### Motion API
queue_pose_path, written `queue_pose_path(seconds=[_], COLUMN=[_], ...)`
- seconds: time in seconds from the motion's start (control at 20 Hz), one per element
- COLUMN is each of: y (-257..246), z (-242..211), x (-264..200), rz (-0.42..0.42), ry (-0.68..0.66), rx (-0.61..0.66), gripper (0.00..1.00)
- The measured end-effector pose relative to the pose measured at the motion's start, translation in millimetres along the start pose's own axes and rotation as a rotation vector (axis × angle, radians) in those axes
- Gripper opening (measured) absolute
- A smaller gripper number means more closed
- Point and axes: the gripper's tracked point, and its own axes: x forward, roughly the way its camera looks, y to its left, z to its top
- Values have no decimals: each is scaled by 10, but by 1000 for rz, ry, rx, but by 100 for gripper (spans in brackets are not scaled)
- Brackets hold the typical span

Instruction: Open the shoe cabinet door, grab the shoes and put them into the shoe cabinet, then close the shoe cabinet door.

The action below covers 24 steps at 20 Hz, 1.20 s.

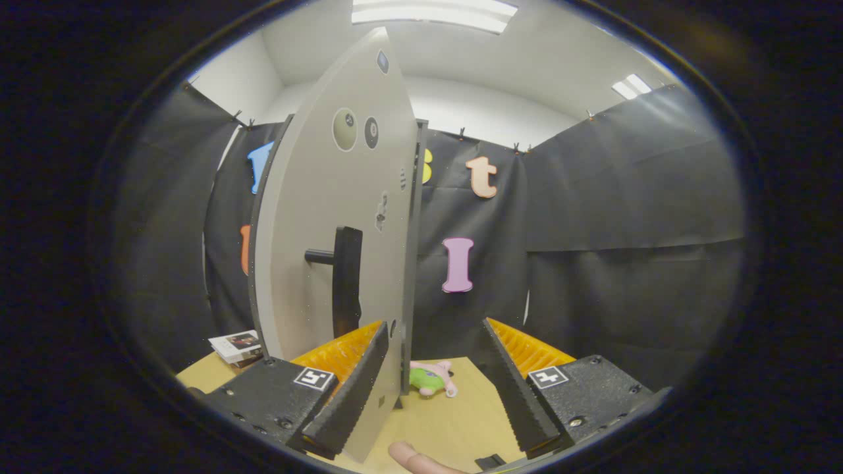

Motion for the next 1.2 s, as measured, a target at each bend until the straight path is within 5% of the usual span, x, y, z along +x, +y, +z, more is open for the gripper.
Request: queue_pose_path(seconds=[0.35, 0.6, 1.2], y=[945, 1716, 1428], z=[-181, -541, -559], x=[459, 611, -139], rz=[57, 186, 197], ry=[44, 141, 32], rx=[17, 18, 84], gripper=[92, 98, 99])
